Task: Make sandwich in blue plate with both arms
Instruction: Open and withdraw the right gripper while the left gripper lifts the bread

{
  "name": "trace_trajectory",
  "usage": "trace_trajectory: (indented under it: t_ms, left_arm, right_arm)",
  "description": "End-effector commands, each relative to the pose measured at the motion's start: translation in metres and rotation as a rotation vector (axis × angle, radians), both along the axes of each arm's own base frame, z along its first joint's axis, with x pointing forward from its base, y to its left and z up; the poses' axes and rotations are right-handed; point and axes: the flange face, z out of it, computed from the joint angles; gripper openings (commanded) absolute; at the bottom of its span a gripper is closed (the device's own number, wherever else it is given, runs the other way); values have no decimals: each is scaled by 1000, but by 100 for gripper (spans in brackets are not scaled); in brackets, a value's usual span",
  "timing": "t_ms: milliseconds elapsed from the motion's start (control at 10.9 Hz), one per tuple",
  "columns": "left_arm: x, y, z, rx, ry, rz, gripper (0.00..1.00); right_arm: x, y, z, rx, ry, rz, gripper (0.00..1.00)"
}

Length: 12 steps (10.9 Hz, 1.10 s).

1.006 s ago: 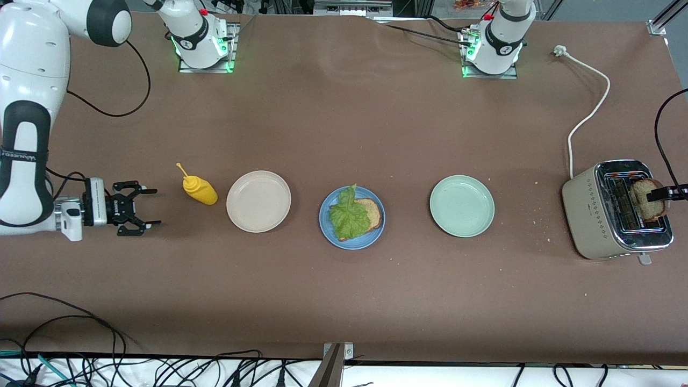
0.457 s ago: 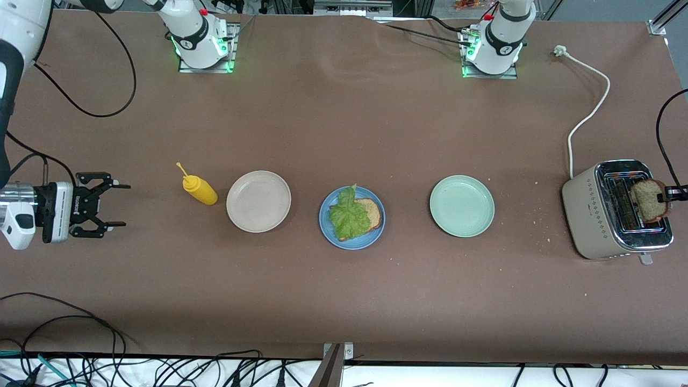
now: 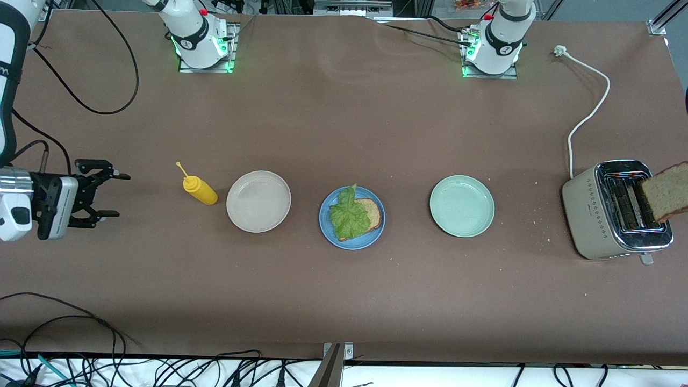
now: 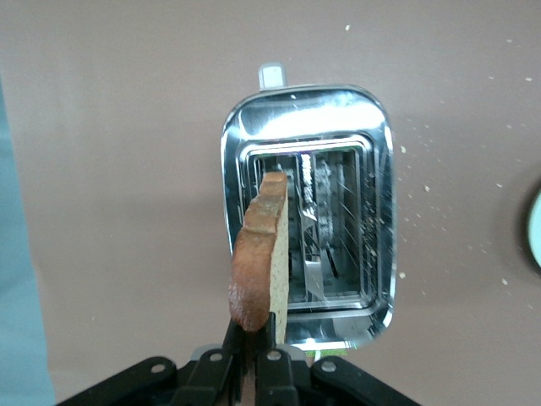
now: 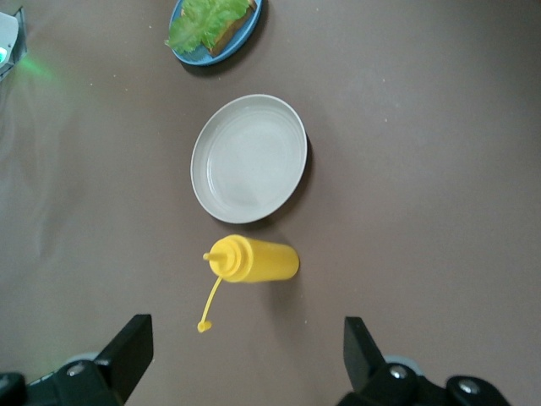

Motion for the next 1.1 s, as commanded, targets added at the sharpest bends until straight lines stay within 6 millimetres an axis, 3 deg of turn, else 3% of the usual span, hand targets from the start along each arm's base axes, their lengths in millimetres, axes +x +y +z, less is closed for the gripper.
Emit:
trace_trajectory:
  t_ms: [0, 183, 457, 640, 823, 1006]
  left_arm:
    - [-16, -12, 60, -21, -7, -22, 0]
    - [-16, -18, 80, -21, -17, -29, 0]
    - [5, -63, 86, -50, -49, -114, 0]
    - [20, -106, 85, -69, -54, -178, 0]
    - [35, -165, 82, -75, -51, -229, 0]
    - [44, -239, 71, -121, -45, -243, 0]
  right_arm:
    - [-29, 6, 34, -114, 85, -99, 100]
    - [-66, 20, 39, -234, 132, -201, 100]
    - [-122, 44, 42, -435, 173, -438, 100]
    - [-136, 64, 53, -582, 212, -673, 100]
    - [-147, 77, 91, -636, 196, -893, 100]
    - [-139, 45, 130, -589, 154, -1002, 100]
